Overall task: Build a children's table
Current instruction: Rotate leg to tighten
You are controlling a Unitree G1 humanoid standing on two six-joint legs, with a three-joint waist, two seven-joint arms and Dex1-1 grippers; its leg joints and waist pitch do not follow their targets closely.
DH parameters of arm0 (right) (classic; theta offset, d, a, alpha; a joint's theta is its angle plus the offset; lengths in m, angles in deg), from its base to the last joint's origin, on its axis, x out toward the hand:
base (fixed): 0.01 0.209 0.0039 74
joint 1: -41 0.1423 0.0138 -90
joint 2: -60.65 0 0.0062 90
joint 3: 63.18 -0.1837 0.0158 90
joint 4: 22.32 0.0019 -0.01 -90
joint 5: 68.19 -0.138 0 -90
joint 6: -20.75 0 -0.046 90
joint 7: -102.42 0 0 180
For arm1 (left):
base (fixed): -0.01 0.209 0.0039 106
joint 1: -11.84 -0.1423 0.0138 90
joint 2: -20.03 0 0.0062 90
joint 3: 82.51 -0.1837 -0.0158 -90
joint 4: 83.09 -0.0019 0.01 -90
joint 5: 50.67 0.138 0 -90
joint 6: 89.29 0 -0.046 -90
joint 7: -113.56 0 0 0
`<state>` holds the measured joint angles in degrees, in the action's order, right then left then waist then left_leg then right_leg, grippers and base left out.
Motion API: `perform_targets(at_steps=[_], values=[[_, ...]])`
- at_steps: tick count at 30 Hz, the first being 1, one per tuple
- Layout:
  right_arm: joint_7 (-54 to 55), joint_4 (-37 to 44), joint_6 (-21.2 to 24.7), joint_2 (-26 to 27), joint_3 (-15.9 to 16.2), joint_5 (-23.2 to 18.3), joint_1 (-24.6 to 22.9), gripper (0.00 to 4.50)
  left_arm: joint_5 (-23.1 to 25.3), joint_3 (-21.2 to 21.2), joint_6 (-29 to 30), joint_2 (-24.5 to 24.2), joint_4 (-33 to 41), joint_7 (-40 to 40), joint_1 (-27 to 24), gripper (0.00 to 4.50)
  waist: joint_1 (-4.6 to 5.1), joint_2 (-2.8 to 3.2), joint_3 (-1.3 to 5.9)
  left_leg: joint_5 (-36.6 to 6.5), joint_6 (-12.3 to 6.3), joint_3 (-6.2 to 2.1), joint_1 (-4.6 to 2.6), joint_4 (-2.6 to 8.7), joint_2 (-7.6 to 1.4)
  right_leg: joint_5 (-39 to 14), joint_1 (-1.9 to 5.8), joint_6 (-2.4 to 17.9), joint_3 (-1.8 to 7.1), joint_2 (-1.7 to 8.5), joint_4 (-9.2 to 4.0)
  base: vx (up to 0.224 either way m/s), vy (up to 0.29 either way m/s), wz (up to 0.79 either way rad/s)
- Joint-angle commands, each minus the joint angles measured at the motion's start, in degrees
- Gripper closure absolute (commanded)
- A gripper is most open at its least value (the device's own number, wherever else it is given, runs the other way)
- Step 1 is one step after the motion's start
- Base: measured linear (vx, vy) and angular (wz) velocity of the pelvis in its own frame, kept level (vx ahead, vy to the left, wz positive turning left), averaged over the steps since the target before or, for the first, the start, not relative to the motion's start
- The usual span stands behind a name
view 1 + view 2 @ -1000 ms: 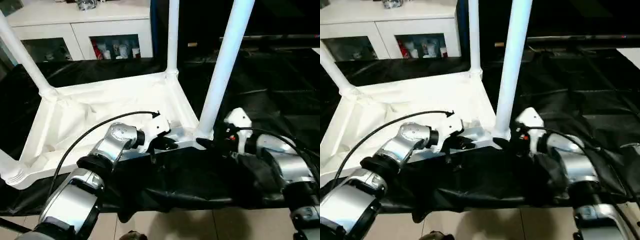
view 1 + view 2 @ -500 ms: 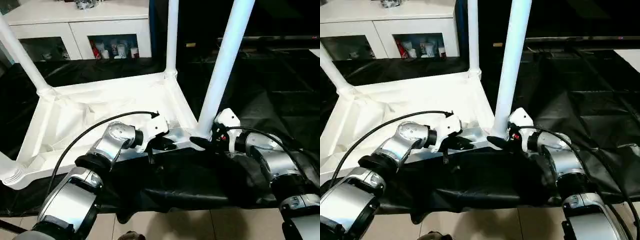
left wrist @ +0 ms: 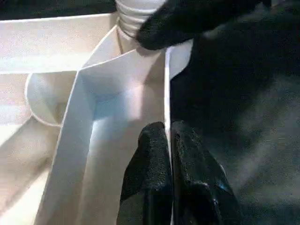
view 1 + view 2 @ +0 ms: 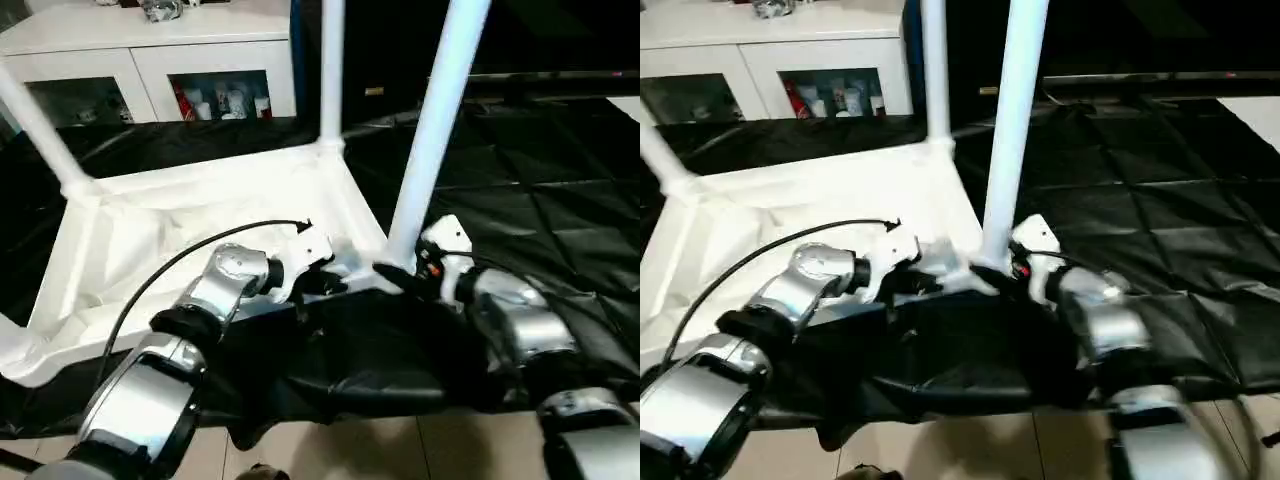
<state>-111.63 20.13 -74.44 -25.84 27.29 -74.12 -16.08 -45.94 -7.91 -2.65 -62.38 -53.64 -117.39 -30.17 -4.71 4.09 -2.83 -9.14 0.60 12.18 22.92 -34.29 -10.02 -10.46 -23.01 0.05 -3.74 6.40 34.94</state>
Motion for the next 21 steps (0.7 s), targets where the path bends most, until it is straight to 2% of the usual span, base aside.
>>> perform_targets(at_steps=[1, 2, 3, 6, 8, 9, 10, 11, 12, 14, 16, 17, 18, 19, 20, 21], values=[[7.6, -2.7, 1.5, 3.3, -1.4, -0.4, 0.1, 1.73, 1.0, 0.9, 1.5, 1.7, -2.7, 6.6, 0.9, 4.5, 0.32, -0.49, 3.47, -24.7, 0.92, -2.34, -2.2, 5.11, -3.14, -21.0, 1.15, 11.8, 2.03, 2.95, -5.57, 0.0, 0.0, 0.0], [14.2, -4.5, 1.4, 6.5, -2.2, -0.1, 0.8, 1.73, 1.0, 1.7, 2.0, 3.4, -3.9, 11.0, 1.9, 4.5, 0.37, -0.01, 3.6, -25.2, 1.55, -2.49, -2.23, 5.19, -3.09, -20.0, 1.27, 11.7, 1.93, 2.88, -5.4, 0.0, 0.0, 0.0], [16.1, -5.1, 1.3, 7.5, -2.3, 0.1, 1.1, 1.73, 1.0, 2.1, 2.3, 3.9, -4.1, 12.1, 2.2, 4.5, 0.59, -0.27, 3.56, -25.8, 2.14, -2.53, -2.11, 5.32, -3.01, -19.4, 1.28, 11.7, 1.89, 2.87, -5.42, 0.0, 0.0, 0.0], [20.5, -7.1, 1.7, 10.6, -2.3, 0.3, 2.7, 1.73, 1.4, 2.0, 2.0, 5.3, -4.5, 14.1, 2.7, 4.5, 0.94, -0.18, 3.57, -27.3, 2.25, -2.54, -2.29, 5.41, -2.91, -18.9, 1.16, 11.5, 1.86, 2.81, -5.56, 0.0, 0.0, 0.0], [19.6, -7.1, 0.9, 12.3, -1.2, 0.8, 3.2, 1.73, 1.7, 1.6, 1.0, 6.2, -4.5, 14.4, 2.8, 4.5, 1.25, 0.12, 3.6, -27.4, 1.93, -2.54, -2.12, 5.44, -2.83, -18.6, 1.37, 11.4, 1.82, 2.9, -5.66, 0.0, 0.0, 0.0], [17.0, -6.0, -0.6, 13.3, 0.3, 1.6, 3.1, 1.73, 1.8, 1.2, -0.4, 6.9, -4.5, 13.9, 2.9, 4.5, 1.47, -0.04, 3.64, -27.1, 1.36, -2.53, -2.03, 5.47, -2.82, -17.9, 1.56, 11.1, 1.76, 2.87, -5.77, 0.0, 0.0, 0.0], [17.0, -6.0, -0.6, 13.3, 0.3, 1.6, 3.1, 1.73, 1.8, 1.2, -0.4, 6.9, -4.5, 13.9, 2.9, 4.5, 1.48, -0.07, 3.66, -26.7, 1.14, -2.55, -1.94, 5.51, -2.83, -17.5, 1.67, 11.1, 1.76, 2.89, -5.75, 0.0, 0.0, 0.0], [16.0, -5.3, -1.3, 13.5, 0.8, 2.0, 3.0, 1.04, 1.9, 1.1, -1.0, 7.0, -4.6, 13.6, 2.9, 4.5, 1.46, -0.07, 3.71, -26.1, 0.7, -2.46, -1.99, 5.48, -2.84, -16.8, 1.67, 11.2, 1.79, 2.89, -5.76, 0.0, 0.0, 0.0], [14.4, -4.3, -1.8, 13.2, 1.1, 2.0, 2.7, 1.04, 1.6, 1.2, -1.2, 6.8, -4.4, 12.6, 2.8, 4.5, 1.48, 0.11, 3.73, -25.9, 0.55, -2.46, -1.99, 5.51, -2.87, -16.6, 1.7, 11.3, 1.79, 2.92, -5.74, 0.0, 0.0, 0.0], [12.3, -2.8, -2.3, 12.4, 1.4, 1.9, 2.3, 0.96, 1.3, 1.3, -1.8, 6.4, -4.1, 10.8, 2.7, 4.5, 1.49, -0.03, 3.76, -25.2, -0.18, -2.44, -1.8, 5.52, -2.89, -15.8, 1.9, 11.4, 1.76, 2.9, -5.7, 0.0, 0.0, 0.0], [10.5, -1.4, -2.8, 11.4, 1.7, 2.0, 2.1, 0.59, 1.1, 1.4, -2.8, 5.9, -3.9, 9.0, 2.6, 4.5, 1.3, -0.16, 3.86, -23.2, -1.28, -2.25, -1.64, 5.33, -2.86, -15.2, 2.04, 11.7, 1.8, 2.96, -5.69, 0.0, 0.0, 0.0], [7.1, 0.9, -2.4, 9.3, 2.4, 1.6, 1.4, 0.59, 0.8, 1.4, -4.0, 5.0, -3.2, 6.1, 2.1, 4.5, 1.32, -0.49, 3.91, -22.5, -1.56, -2.2, -1.61, 5.29, -2.88, -14.8, 2.09, 11.8, 1.8, 2.97, -5.64, 0.0, 0.0, 0.0], [7.1, 0.9, -2.4, 9.3, 2.4, 1.6, 1.4, 0.59, 0.8, 1.4, -4.0, 5.0, -3.2, 6.1, 2.1, 4.5, 1.14, -0.45, 3.97, -21.8, -2.04, -2.21, -1.52, 5.17, -2.84, -14.2, 2.28, 11.8, 1.74, 3.01, -5.57, 0.0, 0.0, 0.0], [3.5, 3.3, -1.7, 7.1, 3.3, 1.3, 0.6, 0.59, 0.6, 1.4, -4.3, 4.0, -2.6, 4.0, 1.7, 4.5, 0.91, -0.49, 4.08, -19.2, -3.17, -2.12, -1.35, 5.0, -2.93, -11.8, 2.46, 12.2, 1.74, 3.04, -5.33, 0.0, 0.0, 0.0], [-0.1, 5.5, -0.7, 4.9, 4.2, 0.9, -0.4, 0.59, 0.4, 1.4, -4.7, 3.1, -2.0, 1.9, 1.2, 4.5, 0.84, -0.47, 4.19, -18.3, -3.54, -2.07, -1.29, 4.91, -3.0, -10.8, 2.52, 12.5, 1.69, 2.98, -5.12, 0.0, 0.0, 0.0], [-2.7, 7.1, 0.0, 3.3, 4.8, 0.7, -1.1, 0.59, 0.2, 1.4, -5.0, 2.4, -1.6, 0.4, 0.9, 4.5, 0.46, -0.71, 4.19, -16.4, -4.69, -1.93, -1.18, 4.64, -3.01, -9.1, 2.76, 12.8, 1.6, 2.95, -5.0, 0.0, 0.0, 0.0]])
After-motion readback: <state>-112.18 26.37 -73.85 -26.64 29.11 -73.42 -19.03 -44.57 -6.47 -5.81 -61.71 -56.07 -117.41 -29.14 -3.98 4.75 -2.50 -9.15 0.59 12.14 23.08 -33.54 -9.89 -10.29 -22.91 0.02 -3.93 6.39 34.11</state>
